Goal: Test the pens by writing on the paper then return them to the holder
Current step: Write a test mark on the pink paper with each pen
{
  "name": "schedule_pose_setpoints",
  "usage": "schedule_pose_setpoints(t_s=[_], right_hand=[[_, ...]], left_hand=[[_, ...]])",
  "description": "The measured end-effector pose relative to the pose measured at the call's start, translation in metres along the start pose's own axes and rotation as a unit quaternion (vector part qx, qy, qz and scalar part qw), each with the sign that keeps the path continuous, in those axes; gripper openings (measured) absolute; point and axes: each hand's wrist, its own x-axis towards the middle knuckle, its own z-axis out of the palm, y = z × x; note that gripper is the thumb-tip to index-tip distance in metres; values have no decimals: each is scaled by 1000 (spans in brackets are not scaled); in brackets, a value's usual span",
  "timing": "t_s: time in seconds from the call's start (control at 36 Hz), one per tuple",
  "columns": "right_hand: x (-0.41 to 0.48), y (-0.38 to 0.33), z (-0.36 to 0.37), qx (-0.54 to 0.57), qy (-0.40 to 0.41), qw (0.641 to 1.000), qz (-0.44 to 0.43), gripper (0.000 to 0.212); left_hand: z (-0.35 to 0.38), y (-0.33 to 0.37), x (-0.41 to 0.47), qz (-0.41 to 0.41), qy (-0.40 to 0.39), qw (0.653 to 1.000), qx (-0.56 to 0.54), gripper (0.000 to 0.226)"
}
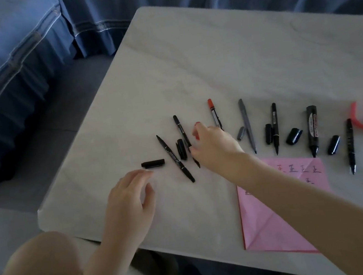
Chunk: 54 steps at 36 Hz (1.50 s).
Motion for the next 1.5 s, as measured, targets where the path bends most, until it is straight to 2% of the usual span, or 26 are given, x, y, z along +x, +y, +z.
schedule_pose_setpoints(t_s=[0.11,0.19,0.25,0.36,0.42,0.5,0.56,0.72,0.86,1.25,1.5], right_hand=[[0,-3,1,26,-13,999,16,33],[0,-6,3,28,-23,999,23,35],[2,-7,5,37,-24,998,35,36],[-2,0,-2,117,-22,991,56,38],[-11,9,-9,196,-13,979,56,30],[-30,29,-24,271,34,960,60,6],[-46,44,-36,337,64,937,70,3],[-101,93,-47,512,182,831,121,13],[-134,117,-32,550,226,789,152,15],[-135,99,0,519,251,808,125,9],[-121,85,19,443,332,814,176,30]], left_hand=[[-3,5,-1,6,-9,1000,-1,39],[-3,8,-1,6,-6,1000,8,22],[-1,11,0,7,-2,1000,10,21],[2,18,1,22,-3,1000,3,21],[4,25,1,30,-1,1000,-4,22],[11,40,2,61,-13,998,-7,29],[19,51,1,81,-29,996,-12,36],[59,84,-13,173,-75,982,15,33],[84,95,-31,203,-117,971,45,36],[98,88,-44,221,-124,966,40,33],[98,88,-45,211,-141,966,49,34]])
